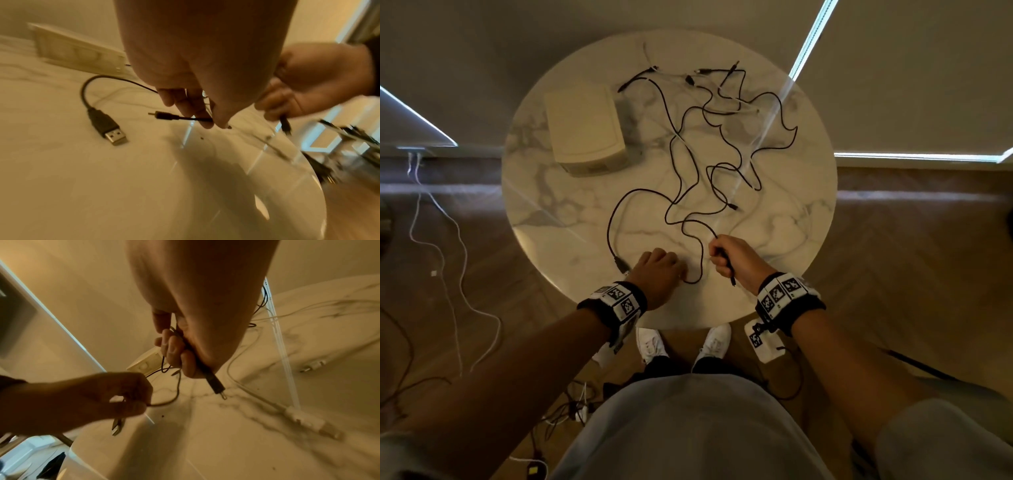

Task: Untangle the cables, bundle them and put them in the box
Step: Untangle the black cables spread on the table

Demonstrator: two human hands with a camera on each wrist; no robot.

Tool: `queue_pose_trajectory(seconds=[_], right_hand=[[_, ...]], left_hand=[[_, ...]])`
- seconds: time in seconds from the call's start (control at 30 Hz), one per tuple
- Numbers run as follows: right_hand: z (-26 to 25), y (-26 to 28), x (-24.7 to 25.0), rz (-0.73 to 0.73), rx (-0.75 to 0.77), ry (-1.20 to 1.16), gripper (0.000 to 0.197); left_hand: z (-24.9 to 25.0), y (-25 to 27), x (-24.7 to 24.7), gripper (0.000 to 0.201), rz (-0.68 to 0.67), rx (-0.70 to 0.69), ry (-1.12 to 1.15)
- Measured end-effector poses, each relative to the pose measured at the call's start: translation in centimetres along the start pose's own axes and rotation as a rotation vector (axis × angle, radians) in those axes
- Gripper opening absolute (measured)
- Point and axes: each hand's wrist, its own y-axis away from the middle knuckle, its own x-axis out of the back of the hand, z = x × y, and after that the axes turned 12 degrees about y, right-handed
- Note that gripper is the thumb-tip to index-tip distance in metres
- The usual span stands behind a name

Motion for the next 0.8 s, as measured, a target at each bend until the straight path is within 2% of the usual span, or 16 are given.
queue_pose_trajectory(seconds=[0.17, 0.3, 0.4, 0.53, 0.67, 0.8], right_hand=[[0.3, -0.2, 0.1, 0.022, -0.021, 0.153, 0.030], [0.3, -0.3, -0.6, 0.007, 0.011, 0.232, 0.040], [-0.2, -0.4, -1.6, -0.005, 0.028, 0.196, 0.041], [-1.5, -0.6, -2.5, 0.038, -0.008, 0.005, 0.032], [-2.5, -0.2, -2.6, 0.023, -0.027, -0.096, 0.030], [-3.1, -0.4, -2.2, 0.084, -0.064, -0.212, 0.028]], left_hand=[[-1.4, 0.9, 2.4, 0.021, 0.160, 0.204, 0.467], [-0.9, 1.5, 3.8, 0.014, 0.286, 0.200, 0.701], [-0.1, 1.6, 4.3, 0.010, 0.331, 0.168, 0.774], [0.6, 1.6, 4.4, 0.015, 0.351, 0.153, 0.776], [0.7, 1.7, 4.1, 0.022, 0.288, 0.188, 0.762], [0.4, 1.8, 3.7, 0.030, 0.183, 0.202, 0.722]])
